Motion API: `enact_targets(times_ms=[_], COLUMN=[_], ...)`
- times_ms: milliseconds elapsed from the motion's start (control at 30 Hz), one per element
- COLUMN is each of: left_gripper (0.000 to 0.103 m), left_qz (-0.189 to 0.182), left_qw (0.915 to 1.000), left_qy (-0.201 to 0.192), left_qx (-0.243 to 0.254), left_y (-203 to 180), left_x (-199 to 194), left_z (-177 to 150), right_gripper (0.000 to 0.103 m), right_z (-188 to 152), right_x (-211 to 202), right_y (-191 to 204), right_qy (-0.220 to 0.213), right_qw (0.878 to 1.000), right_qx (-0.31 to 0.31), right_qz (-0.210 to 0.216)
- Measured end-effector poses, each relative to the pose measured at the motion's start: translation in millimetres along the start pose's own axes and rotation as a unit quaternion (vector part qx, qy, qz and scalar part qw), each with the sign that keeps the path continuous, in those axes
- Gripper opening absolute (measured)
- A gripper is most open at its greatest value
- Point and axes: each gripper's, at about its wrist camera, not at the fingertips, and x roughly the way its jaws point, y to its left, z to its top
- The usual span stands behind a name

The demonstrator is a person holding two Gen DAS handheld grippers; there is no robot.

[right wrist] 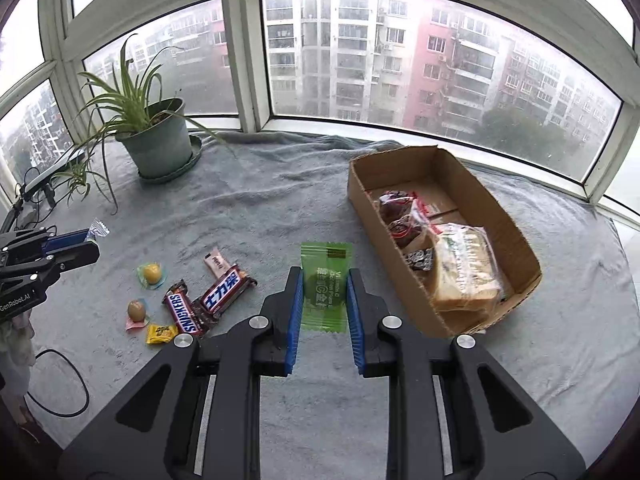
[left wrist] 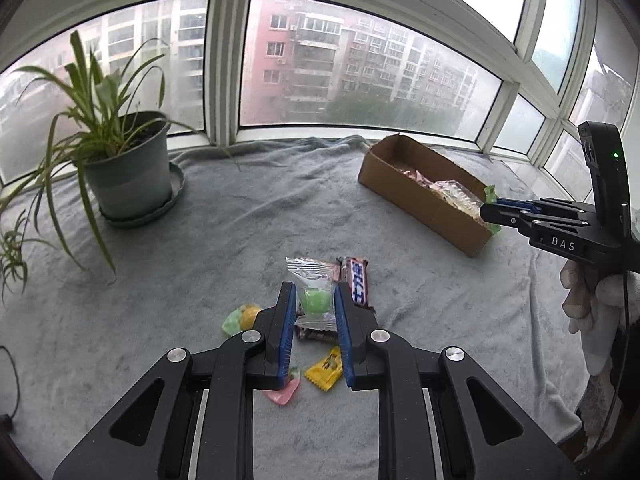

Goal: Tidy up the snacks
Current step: 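Carry both snacks into the box and open both tools to drop them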

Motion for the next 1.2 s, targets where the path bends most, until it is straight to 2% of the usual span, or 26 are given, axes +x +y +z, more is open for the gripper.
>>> enact_targets(times_ms=[433, 733, 933, 1200], left_gripper=[0.018, 0.018, 0.018, 0.018], left_qz=[-0.027, -0.052, -0.065, -0.065], left_qw=[0.9979, 0.9961, 0.9959, 0.9952], left_qy=[-0.027, -0.021, -0.014, 0.008], left_qx=[0.052, 0.068, 0.061, 0.072], left_y=[-43.1, -73.3, -85.2, -108.7], left_x=[38.9, 87.5, 125.1, 179.5], left_z=[69.7, 115.6, 145.4, 161.8], right_gripper=[0.022, 0.022, 0.022, 0.022], right_z=[24.4, 44.4, 53.8, 48.8], right_x=[14.3, 41.8, 71.8, 114.3], right_y=[-82.2, -128.4, -153.1, -163.1], right_qy=[-0.011, 0.0, 0.009, 0.038], right_qw=[0.998, 0.996, 0.995, 0.994], right_qx=[0.035, 0.052, 0.075, 0.067], right_qz=[-0.053, -0.067, -0.068, -0.077])
